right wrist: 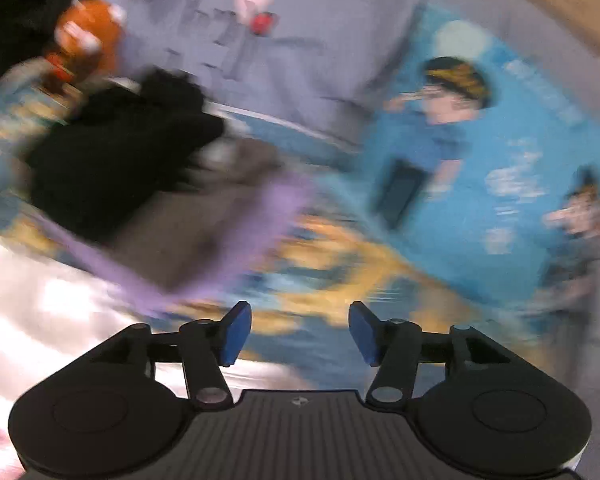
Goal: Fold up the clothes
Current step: 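Open both grippers and release the T-shirt flat on the quilt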
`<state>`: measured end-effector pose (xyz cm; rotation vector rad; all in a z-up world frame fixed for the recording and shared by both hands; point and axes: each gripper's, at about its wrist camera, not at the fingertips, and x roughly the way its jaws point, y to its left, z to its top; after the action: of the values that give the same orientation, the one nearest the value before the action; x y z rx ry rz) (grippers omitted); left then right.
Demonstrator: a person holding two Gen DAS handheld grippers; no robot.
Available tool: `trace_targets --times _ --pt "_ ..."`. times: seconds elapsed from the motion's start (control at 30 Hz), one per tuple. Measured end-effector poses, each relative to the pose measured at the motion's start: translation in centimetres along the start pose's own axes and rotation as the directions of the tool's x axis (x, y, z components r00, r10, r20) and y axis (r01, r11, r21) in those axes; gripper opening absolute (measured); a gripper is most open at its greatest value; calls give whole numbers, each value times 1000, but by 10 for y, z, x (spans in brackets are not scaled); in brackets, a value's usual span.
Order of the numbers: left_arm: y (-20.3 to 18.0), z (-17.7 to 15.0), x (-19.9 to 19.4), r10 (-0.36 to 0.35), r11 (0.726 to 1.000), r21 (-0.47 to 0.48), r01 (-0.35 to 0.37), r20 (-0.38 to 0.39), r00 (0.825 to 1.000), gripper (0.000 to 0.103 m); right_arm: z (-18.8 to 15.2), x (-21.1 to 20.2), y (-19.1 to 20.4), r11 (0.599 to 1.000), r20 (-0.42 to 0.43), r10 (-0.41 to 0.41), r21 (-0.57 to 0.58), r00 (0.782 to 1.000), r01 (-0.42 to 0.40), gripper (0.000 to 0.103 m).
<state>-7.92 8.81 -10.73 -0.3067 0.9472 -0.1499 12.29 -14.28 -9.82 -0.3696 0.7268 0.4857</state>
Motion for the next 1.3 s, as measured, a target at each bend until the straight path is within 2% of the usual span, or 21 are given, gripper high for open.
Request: trace_targets --times 0.03,0.1,0.13,0.2,0.3,0.37,0.4,0.43,0.47,0.5,0.57,0.7,0.83,0.87,0.93,1.03,1.1,1.17,1.23,1.3 --pt "0 0 0 -5 1000 2 5 4 1000 42 1 0 6 995 -3 91 30 996 -91 51" --pt "-1 0 -1 -12 1000 1 12 9 1000 43 3 1 18 960 -2 266 85 964 -265 51" --pt "-2 -1 -1 -12 1000 4 12 12 1000 46 3 3 32 949 -9 312 61 950 -310 50" --pt "-3 -2 -3 -9 1000 14 9 18 1000 47 4 12 62 944 -42 329 -25 944 -330 50" --pt "-6 -2 -6 -5 999 38 4 30 1000 47 5 35 83 935 -110 348 -26 931 -353 47" --pt "-6 -2 -8 -15 999 42 13 34 999 48 6 49 83 930 -127 367 35 922 -365 45" --pt "-6 -3 -8 -21 999 40 20 36 999 50 7 55 82 927 -131 376 69 917 -370 40" --pt "-5 -3 -8 -25 999 37 24 37 999 51 6 58 81 920 -133 390 104 911 -379 26" --pt "-4 -3 -8 -28 999 34 26 37 999 51 7 61 81 914 -137 401 122 906 -387 16" --pt "-3 -3 -8 -30 999 31 29 37 999 51 8 61 82 916 -131 397 114 909 -384 8" --pt "-1 -4 -8 -33 999 26 32 36 999 51 10 57 85 928 -103 371 76 923 -364 6" --pt "-1 -5 -8 -32 999 23 31 36 999 51 27 57 97 963 -90 271 32 958 -269 5" --pt "-3 -6 -8 -18 999 32 17 29 999 51 36 78 98 952 -180 303 93 936 -291 6" --pt "-4 -7 -8 -13 999 36 12 26 1000 51 37 76 94 946 -180 319 123 931 -300 8" --pt "-3 -9 -10 -3 999 34 2 24 1000 51 39 72 85 930 -177 350 184 920 -318 19" --pt "1 -10 -22 10 1000 16 -11 39 999 51 35 47 64 890 -116 409 268 905 -368 37" --pt "7 -9 -37 22 1000 0 -22 59 998 51 28 21 47 872 -62 414 313 908 -376 42" --pt "12 -9 -52 34 999 -16 -33 79 996 54 13 -11 25 849 -11 410 371 912 -377 43" --pt "18 -11 -68 57 998 -22 -56 90 994 63 -6 -45 10 852 26 368 391 929 -349 45" --pt "21 -14 -82 80 997 -18 -79 88 993 63 -32 -82 3 878 35 315 368 948 -305 50"
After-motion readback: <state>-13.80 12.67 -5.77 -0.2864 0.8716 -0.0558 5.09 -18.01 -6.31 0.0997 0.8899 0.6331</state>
